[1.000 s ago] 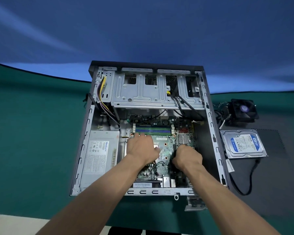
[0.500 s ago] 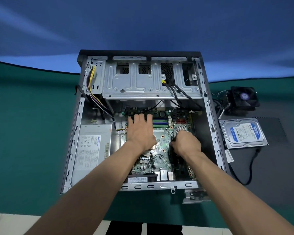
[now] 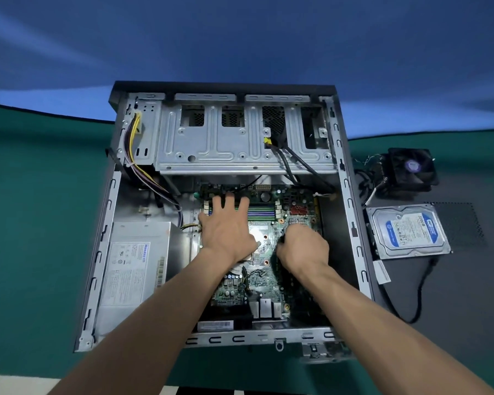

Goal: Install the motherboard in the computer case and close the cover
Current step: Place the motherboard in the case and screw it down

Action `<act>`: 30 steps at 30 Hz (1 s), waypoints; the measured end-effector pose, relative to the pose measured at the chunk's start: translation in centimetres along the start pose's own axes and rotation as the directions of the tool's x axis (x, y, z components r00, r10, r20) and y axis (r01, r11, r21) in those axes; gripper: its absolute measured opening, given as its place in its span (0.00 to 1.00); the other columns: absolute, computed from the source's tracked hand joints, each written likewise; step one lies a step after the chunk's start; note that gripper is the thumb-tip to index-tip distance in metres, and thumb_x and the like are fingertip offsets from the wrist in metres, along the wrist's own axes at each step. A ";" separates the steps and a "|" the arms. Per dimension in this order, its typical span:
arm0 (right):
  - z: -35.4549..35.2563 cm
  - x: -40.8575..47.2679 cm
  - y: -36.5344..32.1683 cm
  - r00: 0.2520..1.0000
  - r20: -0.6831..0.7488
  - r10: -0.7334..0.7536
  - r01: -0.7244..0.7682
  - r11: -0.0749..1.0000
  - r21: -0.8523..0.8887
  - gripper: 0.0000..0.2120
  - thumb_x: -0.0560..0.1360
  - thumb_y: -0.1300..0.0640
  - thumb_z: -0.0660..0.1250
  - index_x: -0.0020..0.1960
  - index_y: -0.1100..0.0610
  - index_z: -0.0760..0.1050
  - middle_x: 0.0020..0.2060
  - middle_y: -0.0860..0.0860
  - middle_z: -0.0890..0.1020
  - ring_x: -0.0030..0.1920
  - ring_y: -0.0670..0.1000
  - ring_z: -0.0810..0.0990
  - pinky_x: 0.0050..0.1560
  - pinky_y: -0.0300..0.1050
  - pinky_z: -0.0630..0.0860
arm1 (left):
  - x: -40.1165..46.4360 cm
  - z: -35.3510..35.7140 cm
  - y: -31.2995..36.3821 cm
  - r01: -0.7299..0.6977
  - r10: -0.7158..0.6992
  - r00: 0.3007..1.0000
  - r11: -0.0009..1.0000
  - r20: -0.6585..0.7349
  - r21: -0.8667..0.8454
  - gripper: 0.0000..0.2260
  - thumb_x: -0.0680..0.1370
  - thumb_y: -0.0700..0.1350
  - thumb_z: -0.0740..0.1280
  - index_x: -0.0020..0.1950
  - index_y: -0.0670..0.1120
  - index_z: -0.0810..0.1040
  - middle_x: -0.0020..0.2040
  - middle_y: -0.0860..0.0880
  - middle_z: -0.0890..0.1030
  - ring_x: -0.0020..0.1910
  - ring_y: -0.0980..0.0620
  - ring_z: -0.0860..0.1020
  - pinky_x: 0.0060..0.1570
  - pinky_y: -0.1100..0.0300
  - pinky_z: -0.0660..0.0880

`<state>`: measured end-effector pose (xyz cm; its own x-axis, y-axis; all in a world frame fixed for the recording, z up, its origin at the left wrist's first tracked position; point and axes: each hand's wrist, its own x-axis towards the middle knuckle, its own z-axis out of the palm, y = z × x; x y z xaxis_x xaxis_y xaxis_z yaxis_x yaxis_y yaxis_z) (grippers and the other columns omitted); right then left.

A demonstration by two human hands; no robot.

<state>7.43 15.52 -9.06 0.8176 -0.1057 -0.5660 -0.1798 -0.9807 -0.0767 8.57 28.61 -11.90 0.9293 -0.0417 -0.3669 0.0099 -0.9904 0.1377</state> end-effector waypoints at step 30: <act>-3.1 -3.9 1.3 0.960 -0.154 -0.233 0.237 0.972 0.005 0.08 0.80 0.54 0.58 0.54 0.53 0.74 0.46 0.51 0.83 0.43 0.53 0.79 0.39 0.42 0.66 | -0.4 0.3 -0.2 0.007 -0.004 0.998 0.999 0.065 -0.052 0.35 0.65 0.53 0.69 0.69 0.49 0.60 0.66 0.46 0.63 0.65 0.44 0.61 0.59 0.41 0.65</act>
<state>5.72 14.13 -4.40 0.9111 0.1017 -0.3994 0.0160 -0.9771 -0.2124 8.12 28.80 -12.03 0.9033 -0.0466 -0.4265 0.0357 -0.9825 0.1830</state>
